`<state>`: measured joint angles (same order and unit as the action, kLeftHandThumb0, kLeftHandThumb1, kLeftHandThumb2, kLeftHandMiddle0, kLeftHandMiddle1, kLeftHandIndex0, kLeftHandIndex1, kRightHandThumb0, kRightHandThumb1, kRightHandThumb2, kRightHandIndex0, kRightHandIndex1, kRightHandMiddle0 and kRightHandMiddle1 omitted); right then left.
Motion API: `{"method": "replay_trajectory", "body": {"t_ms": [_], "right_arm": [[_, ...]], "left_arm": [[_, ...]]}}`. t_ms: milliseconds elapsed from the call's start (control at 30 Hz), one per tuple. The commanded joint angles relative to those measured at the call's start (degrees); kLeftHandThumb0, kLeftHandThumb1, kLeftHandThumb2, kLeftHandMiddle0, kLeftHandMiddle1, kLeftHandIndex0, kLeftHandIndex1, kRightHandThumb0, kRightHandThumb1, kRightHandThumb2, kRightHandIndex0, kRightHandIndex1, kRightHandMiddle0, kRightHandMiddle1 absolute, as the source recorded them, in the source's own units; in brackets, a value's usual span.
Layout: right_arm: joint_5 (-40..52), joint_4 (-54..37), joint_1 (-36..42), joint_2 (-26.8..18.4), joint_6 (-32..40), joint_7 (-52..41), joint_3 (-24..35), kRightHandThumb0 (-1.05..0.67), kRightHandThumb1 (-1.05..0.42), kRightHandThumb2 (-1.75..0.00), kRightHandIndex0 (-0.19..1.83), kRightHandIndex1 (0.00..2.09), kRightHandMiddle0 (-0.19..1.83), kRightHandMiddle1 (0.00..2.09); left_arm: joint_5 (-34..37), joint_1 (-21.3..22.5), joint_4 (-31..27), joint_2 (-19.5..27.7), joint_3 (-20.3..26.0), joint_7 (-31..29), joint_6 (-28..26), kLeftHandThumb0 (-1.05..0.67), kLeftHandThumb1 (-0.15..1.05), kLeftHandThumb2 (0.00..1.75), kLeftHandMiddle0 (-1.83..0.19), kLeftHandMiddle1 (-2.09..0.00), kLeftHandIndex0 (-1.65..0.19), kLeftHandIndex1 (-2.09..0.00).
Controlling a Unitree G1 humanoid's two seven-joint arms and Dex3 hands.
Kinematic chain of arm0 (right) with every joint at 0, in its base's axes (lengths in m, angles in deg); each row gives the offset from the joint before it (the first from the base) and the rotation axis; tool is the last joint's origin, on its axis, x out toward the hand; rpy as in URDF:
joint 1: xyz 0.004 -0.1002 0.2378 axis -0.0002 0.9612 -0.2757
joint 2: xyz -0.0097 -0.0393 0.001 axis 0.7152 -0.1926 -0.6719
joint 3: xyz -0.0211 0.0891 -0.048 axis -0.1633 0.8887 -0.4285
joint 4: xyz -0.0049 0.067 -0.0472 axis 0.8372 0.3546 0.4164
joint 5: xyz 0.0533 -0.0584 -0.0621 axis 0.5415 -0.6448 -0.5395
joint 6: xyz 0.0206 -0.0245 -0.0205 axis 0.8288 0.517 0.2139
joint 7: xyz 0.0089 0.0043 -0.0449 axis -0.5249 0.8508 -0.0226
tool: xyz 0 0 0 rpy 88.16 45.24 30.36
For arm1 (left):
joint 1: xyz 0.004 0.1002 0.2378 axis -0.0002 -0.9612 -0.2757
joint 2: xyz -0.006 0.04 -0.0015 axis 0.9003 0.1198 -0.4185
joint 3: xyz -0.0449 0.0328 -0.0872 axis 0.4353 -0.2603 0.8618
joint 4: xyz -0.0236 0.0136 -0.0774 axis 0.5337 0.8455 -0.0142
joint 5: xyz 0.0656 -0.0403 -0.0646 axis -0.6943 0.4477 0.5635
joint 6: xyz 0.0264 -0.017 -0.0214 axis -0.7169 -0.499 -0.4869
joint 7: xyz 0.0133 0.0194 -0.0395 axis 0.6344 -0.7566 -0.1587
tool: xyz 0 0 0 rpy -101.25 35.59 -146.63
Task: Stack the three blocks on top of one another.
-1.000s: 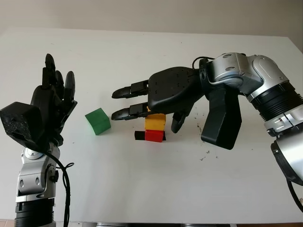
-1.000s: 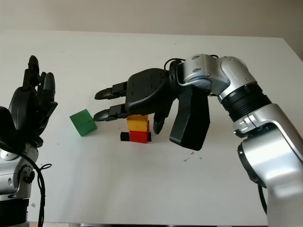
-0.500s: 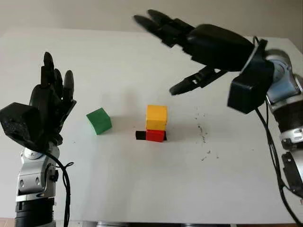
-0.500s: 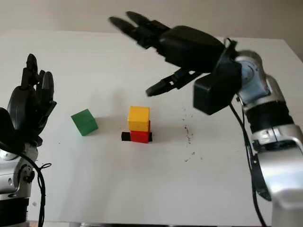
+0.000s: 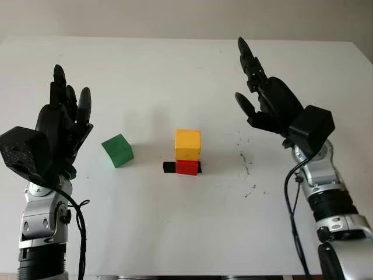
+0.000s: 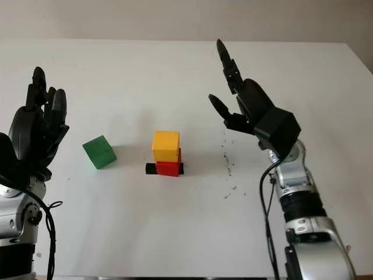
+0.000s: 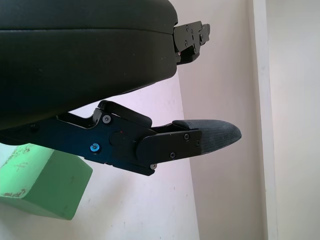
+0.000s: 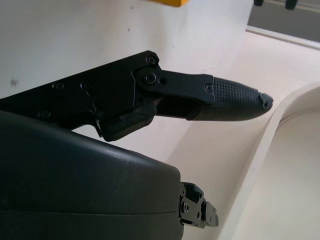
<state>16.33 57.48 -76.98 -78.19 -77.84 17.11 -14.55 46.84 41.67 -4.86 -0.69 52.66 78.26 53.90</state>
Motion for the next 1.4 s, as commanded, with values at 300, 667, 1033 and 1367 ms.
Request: {"method": "replay_trajectory", "body": {"t_ms": [300,667,1033,1367], "right_arm": [[9.3,-13.0,6.2,7.8,14.5,2.5,4.6,-0.76,-1.05,-0.65,-0.19,0.0,-0.19,0.0],[8.9,-21.2,9.7,10.7,21.3,8.5,5.4,-0.71,-1.05,-0.68,-0.19,0.0,-0.19,0.0],[9.1,-22.7,10.8,9.7,25.6,7.0,6.0,-0.7,-1.05,-0.72,-0.19,0.0,-0.19,0.0],[9.6,-21.5,10.3,9.8,25.6,5.2,6.7,-0.72,-1.05,-0.66,-0.19,0.0,-0.19,0.0]], "left_arm": [[-3.2,-0.4,-3.3,3.2,-1.7,-1.3,0.1,-0.65,1.05,0.51,0.17,-0.05,0.18,-0.03],[-7.6,-0.9,-6.8,8.4,-3.3,-5.5,-0.9,-0.59,1.05,0.46,0.1,-0.08,0.11,-0.07],[-18.9,-0.5,-7.7,23.1,-5.5,-13.7,4.4,-0.56,1.05,0.22,-0.37,-0.22,-0.31,-0.29],[-29.1,8.8,-2.0,42.4,-13.8,-32.2,15.1,-0.4,0.78,0.04,-0.22,-0.03,-0.38,-0.11]]}}
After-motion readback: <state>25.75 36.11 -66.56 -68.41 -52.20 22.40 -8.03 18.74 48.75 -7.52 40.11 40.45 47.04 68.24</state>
